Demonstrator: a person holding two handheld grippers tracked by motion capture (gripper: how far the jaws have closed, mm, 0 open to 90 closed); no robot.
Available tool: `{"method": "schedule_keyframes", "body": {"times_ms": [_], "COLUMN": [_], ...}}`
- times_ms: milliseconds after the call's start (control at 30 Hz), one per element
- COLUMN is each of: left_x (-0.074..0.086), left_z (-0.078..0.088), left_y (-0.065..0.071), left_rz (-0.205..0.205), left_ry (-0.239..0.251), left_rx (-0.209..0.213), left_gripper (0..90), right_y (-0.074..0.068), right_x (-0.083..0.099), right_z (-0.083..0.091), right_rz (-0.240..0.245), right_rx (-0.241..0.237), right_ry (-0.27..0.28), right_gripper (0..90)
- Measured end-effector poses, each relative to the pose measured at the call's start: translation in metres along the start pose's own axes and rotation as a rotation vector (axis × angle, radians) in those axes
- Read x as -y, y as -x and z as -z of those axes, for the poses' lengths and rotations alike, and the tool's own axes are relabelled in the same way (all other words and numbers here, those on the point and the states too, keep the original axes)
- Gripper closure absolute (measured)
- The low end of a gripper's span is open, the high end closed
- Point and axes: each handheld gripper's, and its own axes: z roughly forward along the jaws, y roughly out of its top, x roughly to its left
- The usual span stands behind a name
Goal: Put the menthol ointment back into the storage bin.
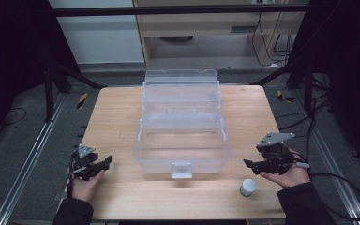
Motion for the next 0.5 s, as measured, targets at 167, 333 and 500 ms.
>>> {"method": "schedule_keyframes", "body": {"times_ms": [167, 333, 500], "left_x": [0.000, 0.000, 0.000], "left_z": [-0.001, -0.001, -0.001], "left_y": [0.000, 0.000, 0.001], "left_rz": [-0.003, -0.002, -0.007], "left_ry": [-0.006, -0.008, -0.011], "left_rx": [0.003, 0.003, 0.006], "left_gripper": [40.3, 40.3, 40.3], "right_y": [-0.004, -0.008, -0.012], "right_x": [0.000, 0.002, 0.004], "right_z": [-0.002, -0.005, -0.007], "right_rz": [0.019, 0.046, 0.055], "right_rx": [-0.028, -0.057, -0.073], "right_ry": [-0.063, -0.118, -0.146], "right_gripper": [32.9, 33.4, 33.7]}}
